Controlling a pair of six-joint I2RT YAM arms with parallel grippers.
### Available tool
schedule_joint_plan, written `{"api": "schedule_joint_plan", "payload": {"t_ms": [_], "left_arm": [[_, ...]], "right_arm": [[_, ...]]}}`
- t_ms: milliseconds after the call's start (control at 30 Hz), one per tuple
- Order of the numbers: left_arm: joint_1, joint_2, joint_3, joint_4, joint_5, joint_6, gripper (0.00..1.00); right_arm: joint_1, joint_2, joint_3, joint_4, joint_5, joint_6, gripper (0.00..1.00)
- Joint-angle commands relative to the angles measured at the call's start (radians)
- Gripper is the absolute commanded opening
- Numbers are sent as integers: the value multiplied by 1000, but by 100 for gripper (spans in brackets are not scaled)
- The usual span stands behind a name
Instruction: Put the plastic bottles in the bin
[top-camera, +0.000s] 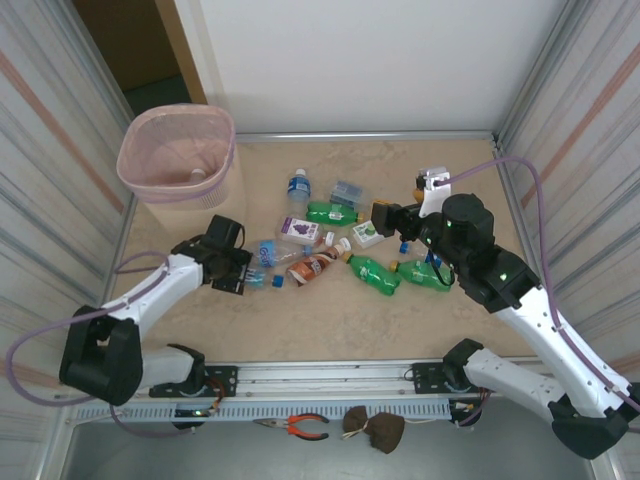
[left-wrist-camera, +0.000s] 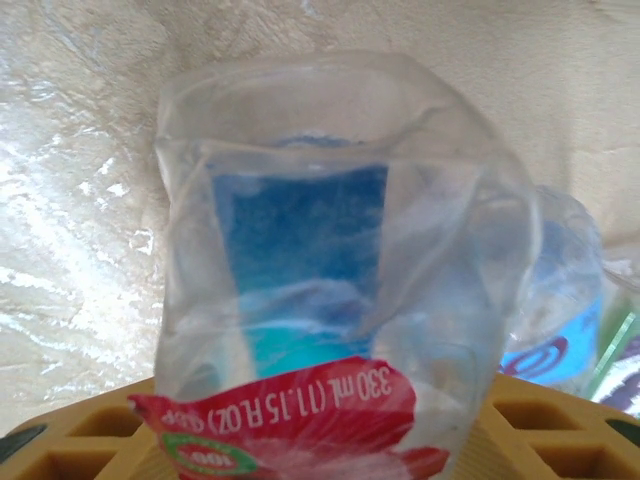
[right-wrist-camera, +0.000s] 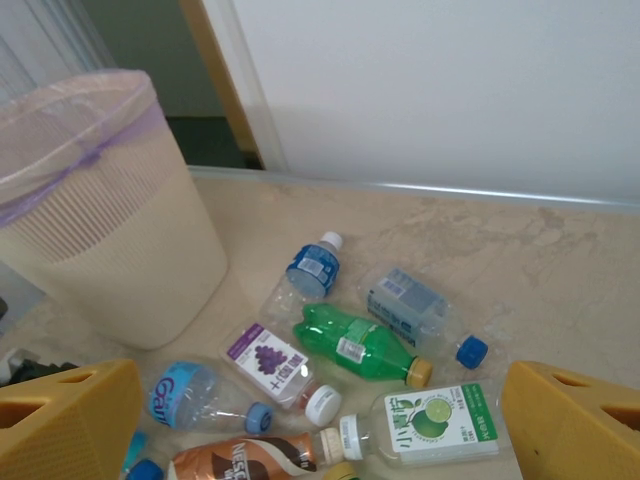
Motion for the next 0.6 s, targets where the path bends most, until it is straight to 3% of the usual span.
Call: {"api": "schedule_joint_plan", "payload": {"t_ms": [0,267,567], "left_arm": [[2,-74,2,-77,-43,7,54],[-12,-220,83,-85,-136,158,48],[21,-334,145,123,-137,518,44]], "right_arm": [[-4,-26,1,-7,18,19,92],[-4,-16,24,-13,13,-1,92],[-6,-11,44,-7,16,-19,92]]}}
